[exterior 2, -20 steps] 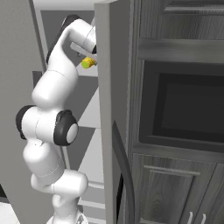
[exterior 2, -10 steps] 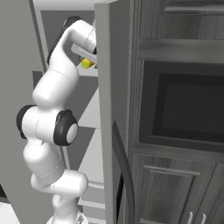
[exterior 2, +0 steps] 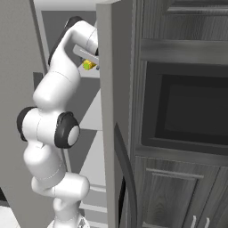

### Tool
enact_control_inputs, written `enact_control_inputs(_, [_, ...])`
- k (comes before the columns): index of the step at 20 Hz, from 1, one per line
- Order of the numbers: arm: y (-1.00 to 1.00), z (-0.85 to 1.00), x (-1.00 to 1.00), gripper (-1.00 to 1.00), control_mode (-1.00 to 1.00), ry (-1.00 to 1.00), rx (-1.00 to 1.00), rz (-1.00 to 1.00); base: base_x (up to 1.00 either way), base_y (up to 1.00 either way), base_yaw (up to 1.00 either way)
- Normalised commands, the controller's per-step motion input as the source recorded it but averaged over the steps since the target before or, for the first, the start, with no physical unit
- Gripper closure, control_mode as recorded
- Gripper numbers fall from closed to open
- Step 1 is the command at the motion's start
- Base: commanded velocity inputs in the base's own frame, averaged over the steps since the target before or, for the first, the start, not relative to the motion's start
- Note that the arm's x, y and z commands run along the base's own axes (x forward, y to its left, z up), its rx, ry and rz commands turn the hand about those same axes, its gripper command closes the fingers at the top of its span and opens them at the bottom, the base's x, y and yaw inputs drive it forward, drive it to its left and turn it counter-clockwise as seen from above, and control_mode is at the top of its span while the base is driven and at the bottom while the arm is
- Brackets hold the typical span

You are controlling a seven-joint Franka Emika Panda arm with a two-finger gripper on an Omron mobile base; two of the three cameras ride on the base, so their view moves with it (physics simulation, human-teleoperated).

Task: Take the lemon, garlic, and corn from the freezer and place them in the bowl on the counter.

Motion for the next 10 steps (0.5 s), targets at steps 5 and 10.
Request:
enact_control_inputs(5, [0.14,-0.21,0.19,-1.00,-1.00,0.06,0.00,0.03,0.00,0.00,0.00])
enact_control_inputs(10, [0.16,-0.35,0.19,-1.00,-1.00,0.08,0.00,0.03,0.00,0.00,0.00])
